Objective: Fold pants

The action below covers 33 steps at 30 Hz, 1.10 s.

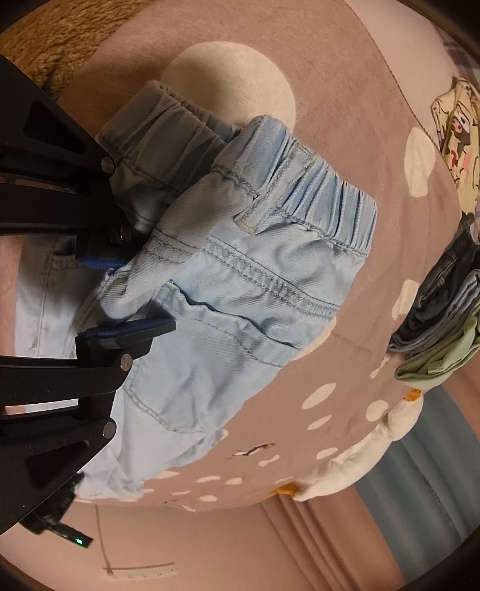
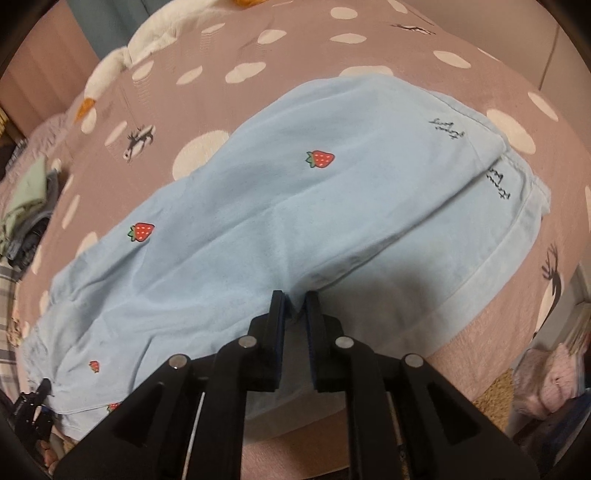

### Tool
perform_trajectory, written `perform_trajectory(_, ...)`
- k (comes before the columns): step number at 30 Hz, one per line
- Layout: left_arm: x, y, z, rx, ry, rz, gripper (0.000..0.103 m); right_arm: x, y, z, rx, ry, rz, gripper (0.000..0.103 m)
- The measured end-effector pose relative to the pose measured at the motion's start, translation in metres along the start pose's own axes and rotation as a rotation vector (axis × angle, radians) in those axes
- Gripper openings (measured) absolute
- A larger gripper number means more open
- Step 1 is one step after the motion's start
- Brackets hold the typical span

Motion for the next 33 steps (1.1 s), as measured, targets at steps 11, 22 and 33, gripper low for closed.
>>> perform_trajectory(11,-0.004,0.002,0.004,-0.001,0.053,0.000,0.027,0.015,0.005,0.008,0.030,-0.015,-0.038,0.042)
perform_trajectory(22,-0.006,0.000,0.005,-0.006,0.075,0.016,0.027,0.005,0.008,0.003,-0.009,0.117,0.094,0.044)
perform_trajectory(33,-0.003,0.006,0.006,0.039,0.033,0.000,0.027,-0.057,0.018,-0.016,-0.081,0.085,0.235,0.044)
Point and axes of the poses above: each gripper's, at about its wrist camera, not at the fingertips, and z roughly the way its jaws point, x to its left, y to its top, the point moved 10 cm from there along z, roughly the way its jaws point, and after that the axes turned 3 degrees about x, right-handed, at the moved point
